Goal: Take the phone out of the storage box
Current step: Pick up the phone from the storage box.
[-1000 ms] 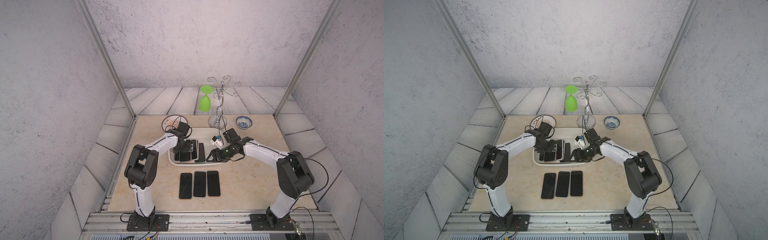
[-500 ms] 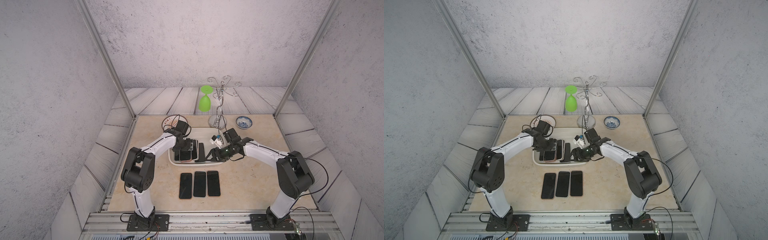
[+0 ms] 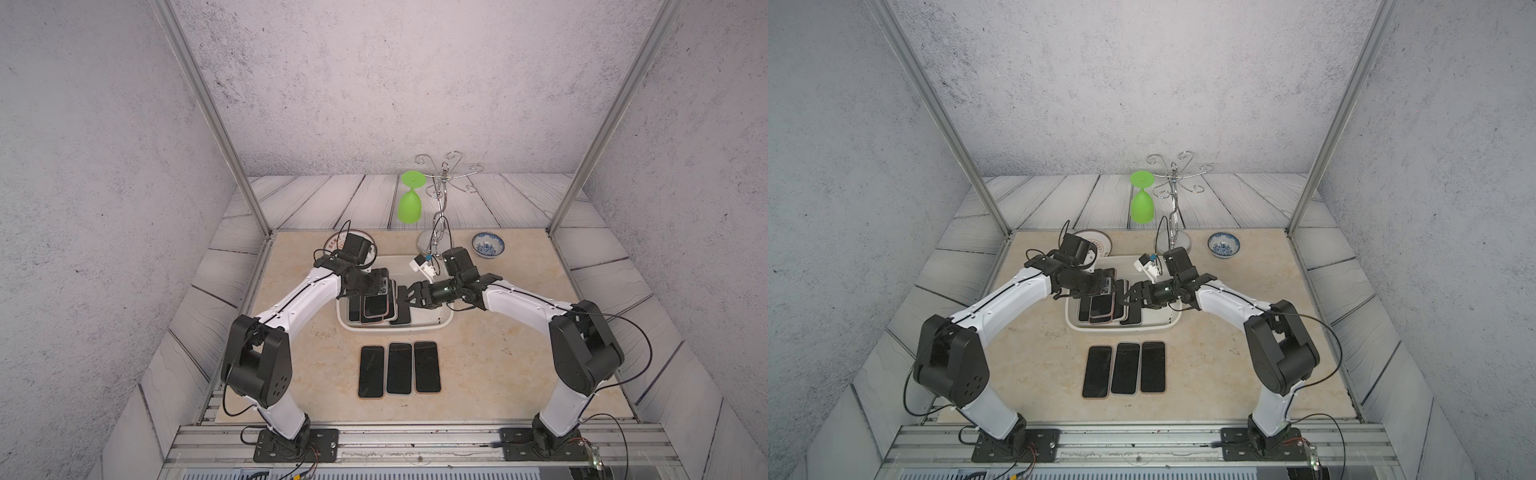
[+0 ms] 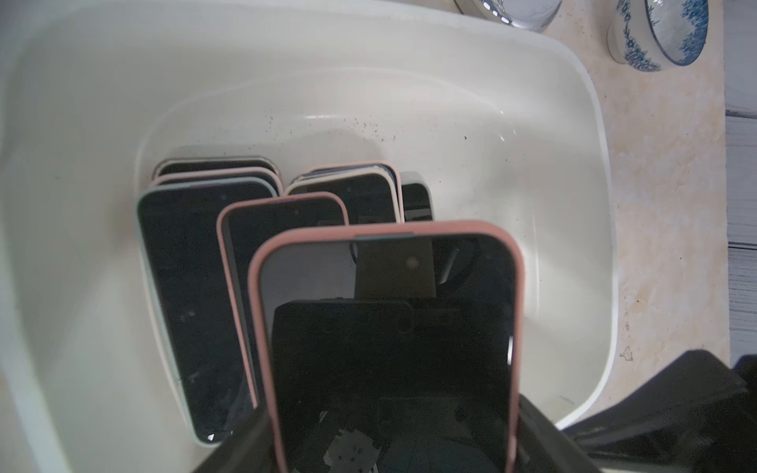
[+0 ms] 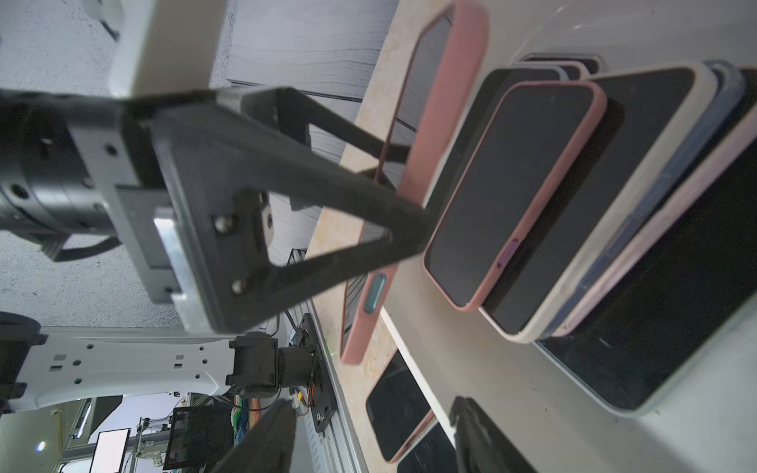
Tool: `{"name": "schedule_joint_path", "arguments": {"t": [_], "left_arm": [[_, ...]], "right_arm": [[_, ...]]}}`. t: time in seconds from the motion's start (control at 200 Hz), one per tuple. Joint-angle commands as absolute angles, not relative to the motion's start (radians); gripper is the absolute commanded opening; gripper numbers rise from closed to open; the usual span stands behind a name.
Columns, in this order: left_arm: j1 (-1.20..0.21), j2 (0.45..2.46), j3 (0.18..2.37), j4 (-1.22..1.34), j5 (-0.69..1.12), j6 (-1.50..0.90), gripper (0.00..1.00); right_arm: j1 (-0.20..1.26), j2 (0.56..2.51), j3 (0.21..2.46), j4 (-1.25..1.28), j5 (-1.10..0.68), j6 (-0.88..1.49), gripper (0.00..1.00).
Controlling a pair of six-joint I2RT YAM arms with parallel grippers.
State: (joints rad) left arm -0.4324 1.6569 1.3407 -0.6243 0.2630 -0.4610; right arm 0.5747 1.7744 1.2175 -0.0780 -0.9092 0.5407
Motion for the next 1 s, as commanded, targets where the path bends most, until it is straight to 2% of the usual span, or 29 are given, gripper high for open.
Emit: {"name": "schedule_joint_path", "arguments": {"t": [0.0, 0.395, 0.54, 0.616, 0.786, 0.846, 0.886, 0.916, 0.991], "left_arm": [[-0.433, 1.607, 1.329, -0.599, 0.300, -0.486, 0.34], [-0.454, 1.566, 1.268, -0.559, 0.343, -0.528, 0.32], [-0.456, 1.558, 1.241, -0.536, 0.363, -0.547, 0.31], [-0.458, 1.556, 1.236, -0.528, 0.373, -0.551, 0.31], [-0.458, 1.556, 1.228, -0.519, 0.397, -0.556, 0.30], [-0.458, 1.554, 1.224, -0.515, 0.405, -0.558, 0.30], [-0.457, 1.552, 1.224, -0.512, 0.409, -0.559, 0.34], [-0.454, 1.551, 1.225, -0.511, 0.413, -0.562, 0.40], [-0.446, 1.543, 1.237, -0.514, 0.417, -0.564, 0.74]], "right_arm": [[0.607, 1.821, 1.252, -0.057, -0.914, 0.549, 0.66], [0.627, 1.919, 1.323, 0.010, -0.907, 0.614, 0.62], [0.639, 1.954, 1.338, 0.040, -0.928, 0.644, 0.51], [0.644, 1.966, 1.331, 0.063, -0.939, 0.661, 0.39], [0.645, 1.954, 1.299, 0.111, -0.953, 0.693, 0.24], [0.645, 1.939, 1.290, 0.114, -0.951, 0.698, 0.14], [0.644, 1.929, 1.282, 0.111, -0.950, 0.704, 0.09], [0.645, 1.920, 1.274, 0.110, -0.950, 0.706, 0.04], [0.644, 1.886, 1.246, 0.108, -0.956, 0.709, 0.00]]}}
